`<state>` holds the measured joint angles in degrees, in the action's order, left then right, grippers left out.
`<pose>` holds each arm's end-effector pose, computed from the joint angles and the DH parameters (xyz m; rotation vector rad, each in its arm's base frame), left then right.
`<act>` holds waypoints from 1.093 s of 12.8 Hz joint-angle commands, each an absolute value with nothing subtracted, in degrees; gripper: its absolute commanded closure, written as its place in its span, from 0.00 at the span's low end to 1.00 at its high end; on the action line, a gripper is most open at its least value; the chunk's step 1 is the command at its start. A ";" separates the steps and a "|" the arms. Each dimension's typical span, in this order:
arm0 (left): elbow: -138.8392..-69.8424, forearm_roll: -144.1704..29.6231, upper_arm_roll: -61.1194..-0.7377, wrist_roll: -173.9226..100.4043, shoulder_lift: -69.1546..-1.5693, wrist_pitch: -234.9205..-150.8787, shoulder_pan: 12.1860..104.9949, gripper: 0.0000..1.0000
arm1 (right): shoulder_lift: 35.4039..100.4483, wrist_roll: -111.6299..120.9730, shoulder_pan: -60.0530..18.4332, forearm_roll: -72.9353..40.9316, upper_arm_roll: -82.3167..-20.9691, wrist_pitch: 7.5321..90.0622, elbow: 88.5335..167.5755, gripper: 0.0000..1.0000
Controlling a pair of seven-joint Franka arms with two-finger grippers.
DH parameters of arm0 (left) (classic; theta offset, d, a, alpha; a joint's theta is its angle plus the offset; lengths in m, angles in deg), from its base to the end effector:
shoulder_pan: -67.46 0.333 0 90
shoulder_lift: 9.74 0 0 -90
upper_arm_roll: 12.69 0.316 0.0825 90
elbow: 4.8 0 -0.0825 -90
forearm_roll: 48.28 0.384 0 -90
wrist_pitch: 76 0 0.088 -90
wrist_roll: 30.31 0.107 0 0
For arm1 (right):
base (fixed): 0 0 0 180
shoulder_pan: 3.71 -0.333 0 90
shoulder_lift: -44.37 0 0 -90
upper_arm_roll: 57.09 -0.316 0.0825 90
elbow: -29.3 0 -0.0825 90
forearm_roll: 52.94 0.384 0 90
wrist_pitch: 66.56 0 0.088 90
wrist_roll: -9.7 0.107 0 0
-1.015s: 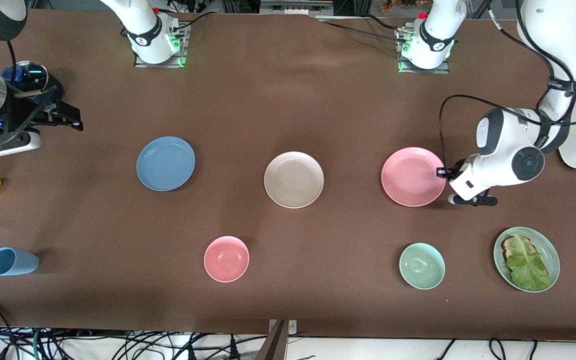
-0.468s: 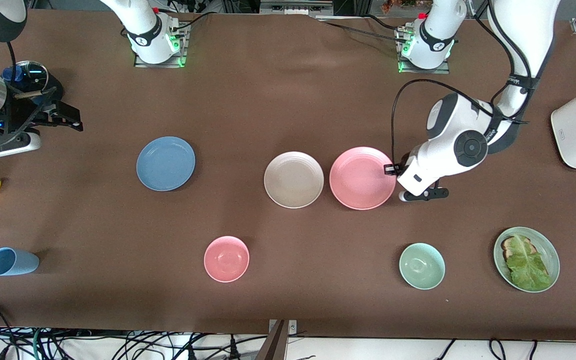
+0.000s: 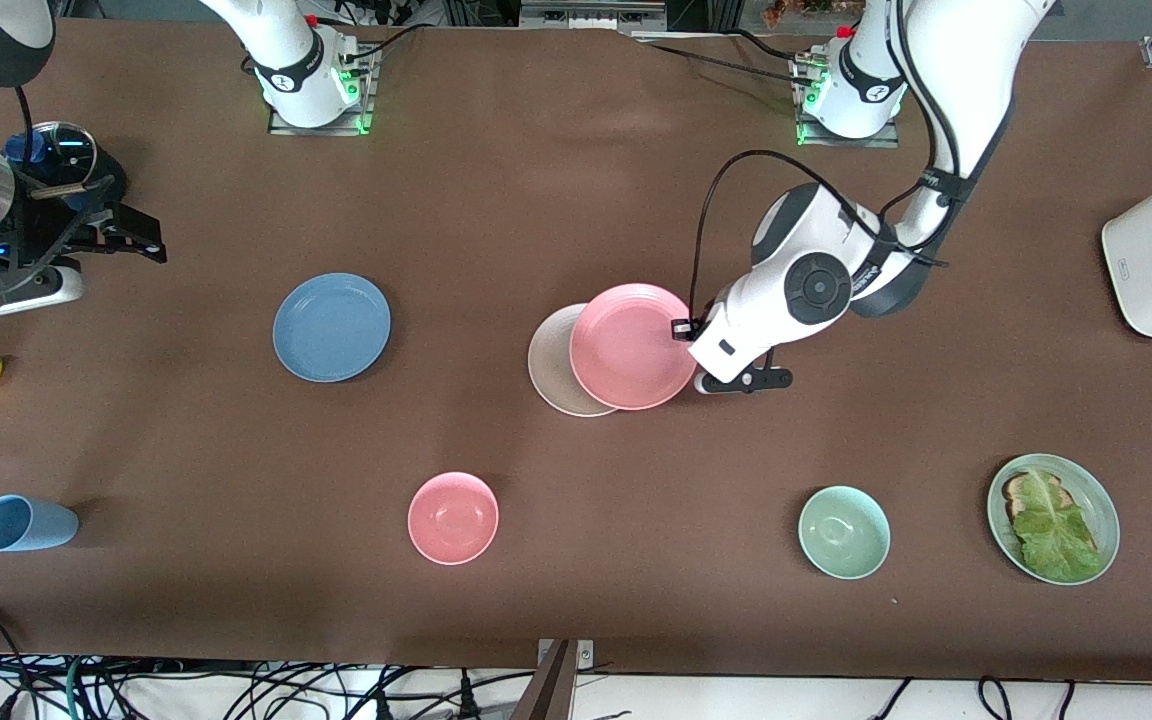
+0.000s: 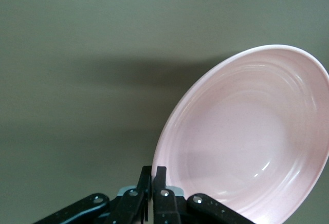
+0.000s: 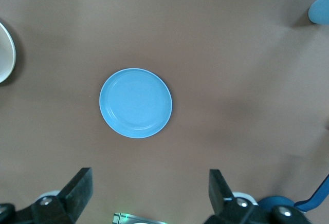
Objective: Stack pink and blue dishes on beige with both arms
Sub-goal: 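Slide the pink plate with the left gripper onto the beige plate, then open the left gripper and withdraw it while the right gripper reaches out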
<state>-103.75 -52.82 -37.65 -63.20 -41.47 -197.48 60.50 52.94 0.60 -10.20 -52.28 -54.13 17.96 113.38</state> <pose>0.5671 -0.3263 0.2812 2.9286 0.1581 -0.3735 0.5867 0.0398 0.5796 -3.1041 -0.3440 0.2211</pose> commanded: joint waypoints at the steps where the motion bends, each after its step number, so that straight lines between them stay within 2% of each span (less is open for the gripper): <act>1: -97.28 -53.47 -37.39 -63.88 -46.64 -196.59 57.98 1.00 | 52.55 -0.23 -9.86 -53.02 -54.37 17.46 113.67 0.00; 9: -94.80 -52.85 -37.04 -63.79 -50.70 -196.67 54.98 1.00 | 52.64 -0.23 -9.86 -53.02 -54.37 17.46 113.76 0.00; 10: -94.72 -52.77 -37.04 -63.71 -50.78 -196.67 54.98 0.74 | 52.64 -0.23 -9.86 -53.02 -54.37 17.46 113.76 0.00; 11: -94.72 -52.85 -37.04 -63.62 -50.87 -196.67 54.98 0.41 | 52.64 -0.23 -9.86 -53.02 -54.37 17.46 113.76 0.00; 12: -94.72 -52.85 -37.04 -63.44 -50.79 -196.67 55.07 0.13 | 52.64 -0.32 -9.86 -53.02 -54.37 17.46 113.76 0.00; 13: -94.72 -52.77 -36.95 -63.27 -50.70 -196.67 55.16 0.00 | 52.64 -0.23 -9.86 -53.02 -54.37 17.46 113.85 0.00; 14: -94.63 -52.76 -36.86 -63.35 -50.44 -196.59 55.42 0.00 | 52.64 -0.23 -9.86 -53.02 -54.37 17.46 113.85 0.00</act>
